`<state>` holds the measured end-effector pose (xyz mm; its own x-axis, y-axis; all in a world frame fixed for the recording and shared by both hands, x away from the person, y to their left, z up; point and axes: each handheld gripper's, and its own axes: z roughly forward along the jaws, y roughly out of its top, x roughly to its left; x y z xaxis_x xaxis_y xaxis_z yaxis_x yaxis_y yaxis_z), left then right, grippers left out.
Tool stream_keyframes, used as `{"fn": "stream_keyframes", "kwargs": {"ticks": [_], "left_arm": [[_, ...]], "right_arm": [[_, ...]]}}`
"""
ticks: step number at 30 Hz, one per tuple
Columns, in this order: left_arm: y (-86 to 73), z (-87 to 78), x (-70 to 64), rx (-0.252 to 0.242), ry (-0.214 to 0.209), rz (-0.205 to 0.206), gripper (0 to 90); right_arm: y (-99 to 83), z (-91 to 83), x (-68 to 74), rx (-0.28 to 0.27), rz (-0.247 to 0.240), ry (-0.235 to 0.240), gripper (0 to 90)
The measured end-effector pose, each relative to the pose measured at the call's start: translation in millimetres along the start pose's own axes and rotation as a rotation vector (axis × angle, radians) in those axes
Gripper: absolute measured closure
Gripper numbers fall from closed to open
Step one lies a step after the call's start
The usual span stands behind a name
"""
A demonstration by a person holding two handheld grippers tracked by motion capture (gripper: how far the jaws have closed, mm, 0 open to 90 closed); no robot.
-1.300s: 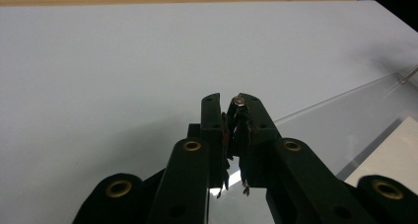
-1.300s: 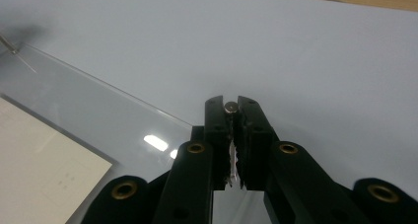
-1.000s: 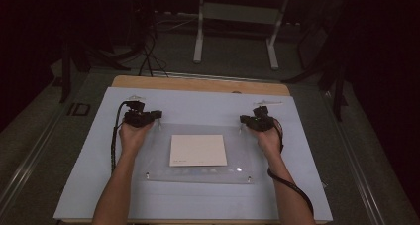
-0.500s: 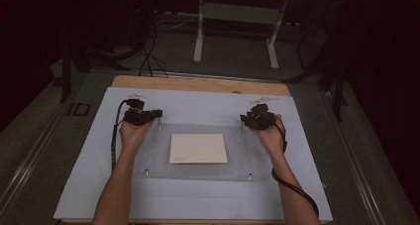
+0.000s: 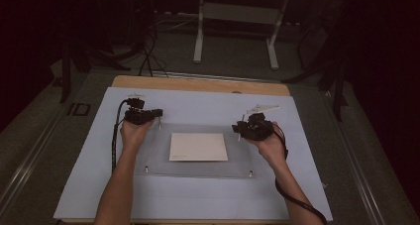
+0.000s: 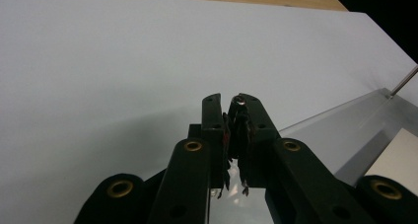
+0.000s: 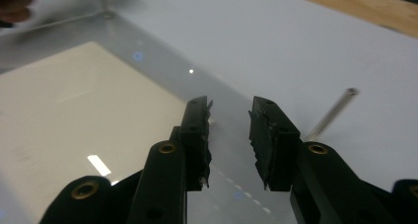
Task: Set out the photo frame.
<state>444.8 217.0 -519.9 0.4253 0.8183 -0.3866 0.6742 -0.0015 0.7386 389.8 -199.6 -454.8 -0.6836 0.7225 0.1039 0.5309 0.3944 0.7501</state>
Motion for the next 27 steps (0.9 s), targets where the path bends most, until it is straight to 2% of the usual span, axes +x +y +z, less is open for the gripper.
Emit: {"fn": "stream_keyframes", "kwargs": {"ticks": [1, 3, 10, 21, 27], "left_arm": [[0.0, 0.1, -0.1, -0.001, 0.001, 0.000, 83.2], [-0.2, 0.4, 0.6, -0.003, -0.004, -0.005, 83.2], [0.2, 1.0, 0.3, -0.002, 0.000, -0.010, 83.2], [0.1, 2.5, 1.1, -0.005, 0.000, -0.024, 83.1], [0.4, 3.3, 1.0, -0.005, 0.002, -0.033, 83.1]], "right_arm": [[-2.9, -5.6, 10.2, -0.009, -0.006, 0.040, 69.0], [-6.3, -10.8, 20.7, -0.018, -0.017, 0.071, 69.0], [-10.0, -23.3, 53.5, -0.028, -0.069, 0.132, 69.6], [-20.4, -35.3, 93.6, -0.022, -0.173, 0.191, 70.1], [-30.4, -40.5, 104.9, -0.042, -0.186, 0.208, 71.7]]}}
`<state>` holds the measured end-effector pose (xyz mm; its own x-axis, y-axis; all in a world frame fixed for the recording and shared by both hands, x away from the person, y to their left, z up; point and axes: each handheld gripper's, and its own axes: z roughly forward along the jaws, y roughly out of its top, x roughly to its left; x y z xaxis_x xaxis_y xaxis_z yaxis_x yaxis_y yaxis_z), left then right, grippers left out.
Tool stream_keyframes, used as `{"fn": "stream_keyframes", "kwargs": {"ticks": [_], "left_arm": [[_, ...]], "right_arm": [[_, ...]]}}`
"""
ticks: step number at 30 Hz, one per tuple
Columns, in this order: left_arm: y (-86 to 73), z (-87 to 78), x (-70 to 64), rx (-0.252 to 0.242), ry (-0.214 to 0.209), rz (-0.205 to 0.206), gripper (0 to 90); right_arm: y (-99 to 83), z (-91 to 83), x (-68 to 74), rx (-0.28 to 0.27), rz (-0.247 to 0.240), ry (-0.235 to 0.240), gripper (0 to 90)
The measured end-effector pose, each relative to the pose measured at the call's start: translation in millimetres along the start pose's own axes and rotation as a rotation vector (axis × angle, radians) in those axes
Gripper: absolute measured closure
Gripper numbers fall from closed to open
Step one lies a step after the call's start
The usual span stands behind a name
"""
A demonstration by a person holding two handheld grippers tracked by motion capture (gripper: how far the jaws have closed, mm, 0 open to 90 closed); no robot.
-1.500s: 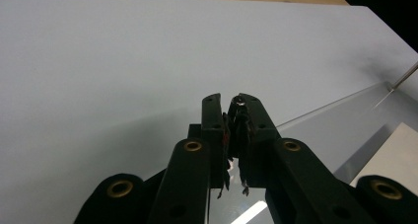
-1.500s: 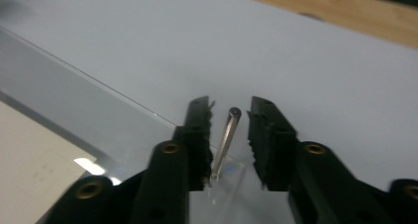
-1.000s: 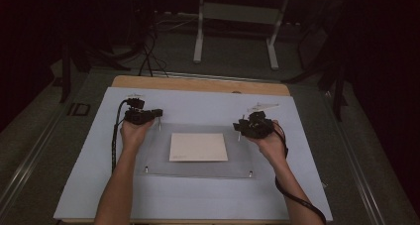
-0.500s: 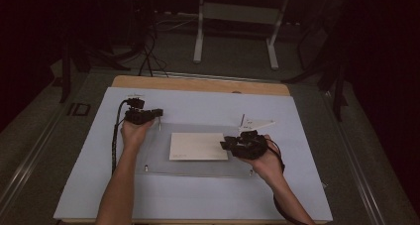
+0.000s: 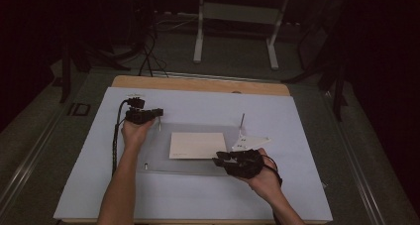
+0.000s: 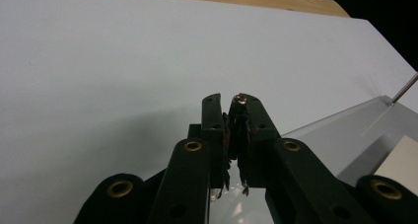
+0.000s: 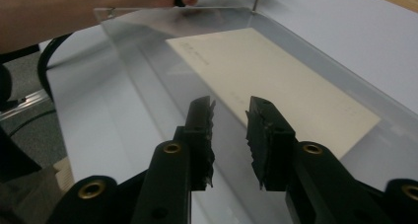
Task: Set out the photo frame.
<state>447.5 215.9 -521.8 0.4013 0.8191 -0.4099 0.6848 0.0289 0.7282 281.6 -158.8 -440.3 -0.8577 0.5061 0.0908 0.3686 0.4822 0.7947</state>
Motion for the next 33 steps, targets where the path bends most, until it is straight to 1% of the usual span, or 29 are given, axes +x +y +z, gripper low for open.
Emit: {"fn": "stream_keyframes", "kwargs": {"ticks": [1, 2, 4, 6, 8, 9, 10, 12, 13, 17, 18, 20, 23, 26, 28, 30, 33], "left_arm": [[0.0, 0.0, 0.0, 0.000, 0.000, 0.000, 83.1], [0.4, 0.2, -0.1, 0.003, 0.002, 0.001, 83.1], [0.7, 0.4, -0.1, 0.005, 0.001, -0.001, 83.1], [0.7, 0.6, 0.0, 0.004, 0.000, -0.003, 83.1], [0.8, 0.8, 0.0, 0.004, 0.000, -0.005, 83.0], [0.8, 0.8, 0.0, 0.004, 0.000, -0.005, 83.1], [1.2, 0.8, -0.1, 0.009, 0.001, -0.006, 83.0], [1.9, 0.9, -0.2, 0.014, 0.003, -0.003, 83.1], [2.4, 1.1, -0.5, 0.017, 0.005, -0.003, 83.2], [2.8, 1.6, -0.2, 0.018, 0.006, -0.007, 83.1], [2.8, 1.7, -0.2, 0.019, 0.005, -0.007, 83.2], [3.0, 1.9, -0.4, 0.019, 0.006, -0.008, 83.2], [3.0, 2.1, -0.3, 0.020, 0.006, -0.010, 83.1], [3.3, 2.1, 0.2, 0.023, 0.001, -0.009, 83.0], [3.9, 2.1, -0.1, 0.029, 0.002, -0.004, 83.0], [4.1, 2.1, -0.2, 0.031, 0.004, -0.003, 83.0], [4.1, 2.2, -0.1, 0.031, 0.003, -0.004, 82.9]], "right_arm": [[0.0, 0.0, 0.0, 0.000, 0.000, 0.000, 71.7], [-3.5, -0.2, 4.8, -0.007, -0.006, 0.001, 73.6], [-6.3, -0.1, 8.1, -0.013, -0.009, 0.010, 75.5], [-10.0, 0.2, 12.7, -0.021, -0.011, 0.008, 77.5], [-14.7, 0.7, 17.1, -0.043, -0.001, -0.001, 80.0], [-14.7, 0.7, 17.1, -0.043, -0.001, -0.001, 80.0], [-19.9, 1.1, 22.1, -0.059, 0.002, -0.009, 84.5], [-20.9, 1.1, 23.0, -0.061, -0.001, -0.012, 85.9], [-24.9, 1.6, 27.2, -0.069, -0.005, -0.023, 89.6], [-29.1, 2.0, 32.2, -0.070, -0.012, -0.015, 89.9], [-32.3, 2.8, 35.8, -0.070, -0.017, -0.005, 90.0], [-33.8, 3.4, 37.4, -0.070, -0.018, -0.005, 90.0], [-43.3, 10.8, 42.1, -0.046, -0.020, -0.007, 90.0], [-49.1, 19.3, 42.2, -0.023, -0.024, -0.027, 90.0], [-50.3, 24.7, 41.5, -0.016, -0.031, -0.056, 90.0], [-50.8, 28.6, 40.2, -0.018, -0.020, -0.065, 90.0], [-50.6, 32.6, 40.1, -0.020, -0.024, -0.088, 90.0]]}}
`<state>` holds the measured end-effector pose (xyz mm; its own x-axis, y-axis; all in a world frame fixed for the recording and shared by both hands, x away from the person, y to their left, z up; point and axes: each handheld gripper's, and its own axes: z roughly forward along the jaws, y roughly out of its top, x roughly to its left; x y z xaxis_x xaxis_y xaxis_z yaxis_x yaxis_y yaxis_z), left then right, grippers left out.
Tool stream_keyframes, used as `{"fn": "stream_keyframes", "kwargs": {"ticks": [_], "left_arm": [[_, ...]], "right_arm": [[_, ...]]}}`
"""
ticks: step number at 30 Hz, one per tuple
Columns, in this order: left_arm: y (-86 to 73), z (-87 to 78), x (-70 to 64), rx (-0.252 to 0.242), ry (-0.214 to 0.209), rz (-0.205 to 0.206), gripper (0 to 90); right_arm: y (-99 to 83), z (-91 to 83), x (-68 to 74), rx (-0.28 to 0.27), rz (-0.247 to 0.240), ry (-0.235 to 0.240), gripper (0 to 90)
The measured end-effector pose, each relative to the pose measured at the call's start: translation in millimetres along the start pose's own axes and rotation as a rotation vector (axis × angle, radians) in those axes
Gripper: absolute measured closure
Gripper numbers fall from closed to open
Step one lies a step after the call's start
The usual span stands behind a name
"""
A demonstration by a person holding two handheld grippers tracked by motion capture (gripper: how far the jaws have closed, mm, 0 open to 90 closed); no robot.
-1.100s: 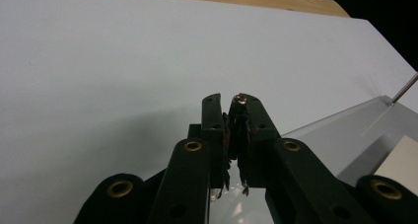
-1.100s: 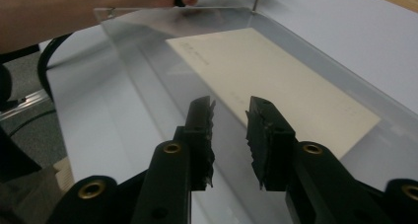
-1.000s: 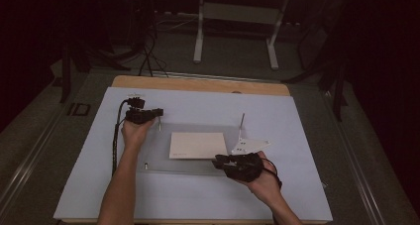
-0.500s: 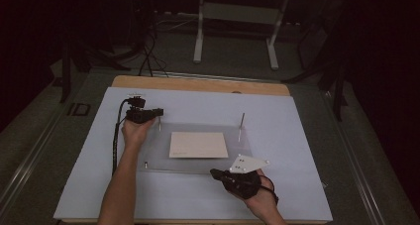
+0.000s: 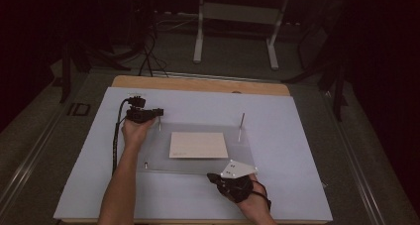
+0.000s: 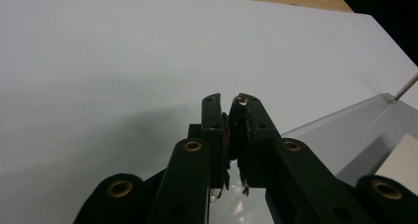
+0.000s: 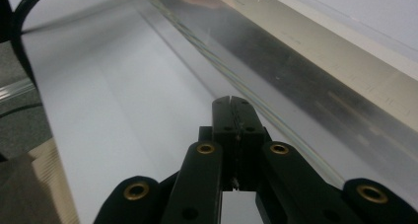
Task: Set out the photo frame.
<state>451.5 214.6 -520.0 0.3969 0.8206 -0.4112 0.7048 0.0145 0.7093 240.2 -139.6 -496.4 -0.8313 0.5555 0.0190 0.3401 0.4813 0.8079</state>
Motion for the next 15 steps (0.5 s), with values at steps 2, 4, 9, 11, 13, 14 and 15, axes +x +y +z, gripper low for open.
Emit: {"fn": "stream_keyframes", "kwargs": {"ticks": [2, 4, 9, 11, 13, 14, 15], "left_arm": [[-0.1, 0.1, -0.1, -0.001, 0.001, -0.003, 82.9], [0.0, 0.2, -0.1, -0.001, 0.001, -0.002, 82.8], [0.0, 0.5, -0.3, -0.003, 0.000, -0.009, 82.6], [0.1, 0.6, -0.5, -0.003, 0.002, -0.008, 82.4], [0.3, 0.6, -0.7, -0.003, 0.004, -0.010, 82.2], [0.5, 0.6, -1.1, -0.002, 0.007, -0.009, 82.0], [0.6, 0.4, -1.2, -0.001, 0.007, -0.009, 81.8]], "right_arm": [[-0.4, 1.1, -0.7, -0.011, 0.006, -0.012, 90.0], [-0.4, 1.3, -1.0, -0.017, 0.008, -0.018, 90.0], [3.1, -0.7, -2.5, -0.045, 0.019, -0.024, 90.0], [4.6, -1.5, -3.2, -0.052, 0.024, -0.022, 90.0], [5.5, -2.0, -3.8, -0.058, 0.027, -0.024, 90.0], [5.7, -2.0, -3.8, -0.061, 0.026, -0.025, 90.0], [6.3, -2.3, -4.0, -0.063, 0.028, -0.026, 90.0]]}}
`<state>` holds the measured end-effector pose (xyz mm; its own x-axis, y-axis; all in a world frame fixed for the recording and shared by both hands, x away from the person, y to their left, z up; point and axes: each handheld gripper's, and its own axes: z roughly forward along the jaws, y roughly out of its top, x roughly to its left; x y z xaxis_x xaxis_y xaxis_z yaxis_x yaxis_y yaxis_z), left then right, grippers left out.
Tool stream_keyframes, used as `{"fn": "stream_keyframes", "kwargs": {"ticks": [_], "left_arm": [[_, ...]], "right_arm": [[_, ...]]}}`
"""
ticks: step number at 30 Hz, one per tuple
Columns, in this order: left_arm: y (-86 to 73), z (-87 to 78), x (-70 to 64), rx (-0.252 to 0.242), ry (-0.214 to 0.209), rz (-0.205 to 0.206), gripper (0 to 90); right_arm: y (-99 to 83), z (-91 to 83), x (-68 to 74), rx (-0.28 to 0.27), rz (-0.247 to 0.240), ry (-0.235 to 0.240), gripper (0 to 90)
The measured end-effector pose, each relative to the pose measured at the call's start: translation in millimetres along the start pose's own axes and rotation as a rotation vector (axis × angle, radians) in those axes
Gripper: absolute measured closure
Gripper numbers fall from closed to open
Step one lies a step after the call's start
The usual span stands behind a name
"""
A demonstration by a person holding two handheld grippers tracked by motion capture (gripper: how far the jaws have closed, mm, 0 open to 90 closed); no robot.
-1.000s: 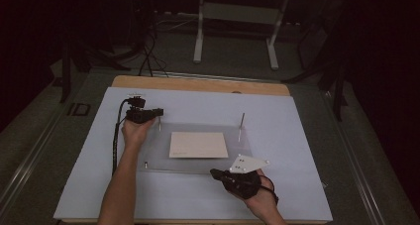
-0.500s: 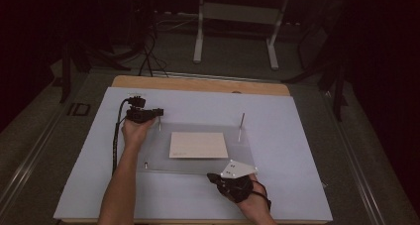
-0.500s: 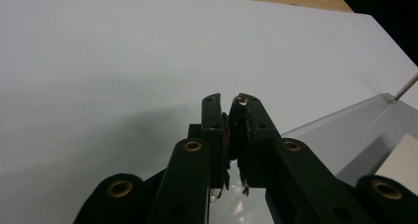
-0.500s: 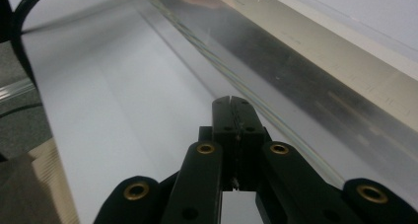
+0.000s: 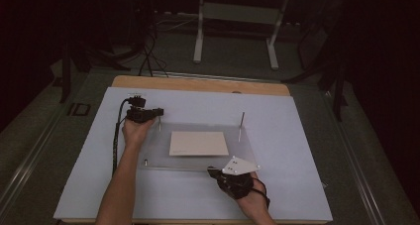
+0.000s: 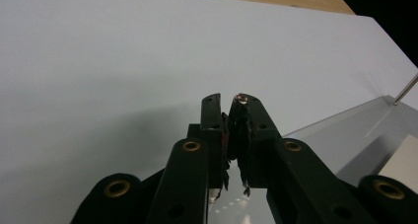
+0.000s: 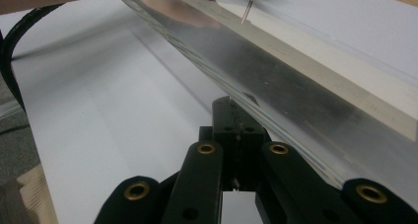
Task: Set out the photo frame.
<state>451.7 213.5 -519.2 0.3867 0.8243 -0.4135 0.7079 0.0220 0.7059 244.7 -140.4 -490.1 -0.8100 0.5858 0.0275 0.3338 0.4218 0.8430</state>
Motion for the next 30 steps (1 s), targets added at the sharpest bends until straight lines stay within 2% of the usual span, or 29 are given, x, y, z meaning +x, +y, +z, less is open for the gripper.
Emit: {"fn": "stream_keyframes", "kwargs": {"ticks": [5, 11, 16, 21, 26, 30], "left_arm": [[-0.3, -1.9, 1.1, 0.006, -0.019, -0.001, 78.5], [0.3, -4.8, -0.1, 0.008, 0.005, 0.018, 71.9], [-0.5, -8.3, -0.4, -0.015, -0.009, 0.013, 70.4], [-3.5, -12.1, -1.2, -0.021, 0.006, 0.037, 67.1], [-9.2, -15.7, -0.3, -0.043, -0.008, 0.049, 65.6], [-15.0, -20.4, -3.1, -0.051, -0.017, 0.077, 65.7]], "right_arm": [[1.8, -0.6, -0.4, -0.005, 0.004, -0.003, 90.0], [4.4, -1.3, -1.3, -0.014, 0.005, -0.006, 90.0], [4.8, -1.9, -2.1, -0.009, 0.005, -0.001, 90.0], [4.8, -1.8, -2.3, -0.012, 0.008, 0.001, 90.0], [5.8, -2.1, -3.1, -0.017, 0.014, 0.005, 90.0], [6.8, -2.5, -3.4, -0.019, 0.015, 0.004, 90.0]]}}
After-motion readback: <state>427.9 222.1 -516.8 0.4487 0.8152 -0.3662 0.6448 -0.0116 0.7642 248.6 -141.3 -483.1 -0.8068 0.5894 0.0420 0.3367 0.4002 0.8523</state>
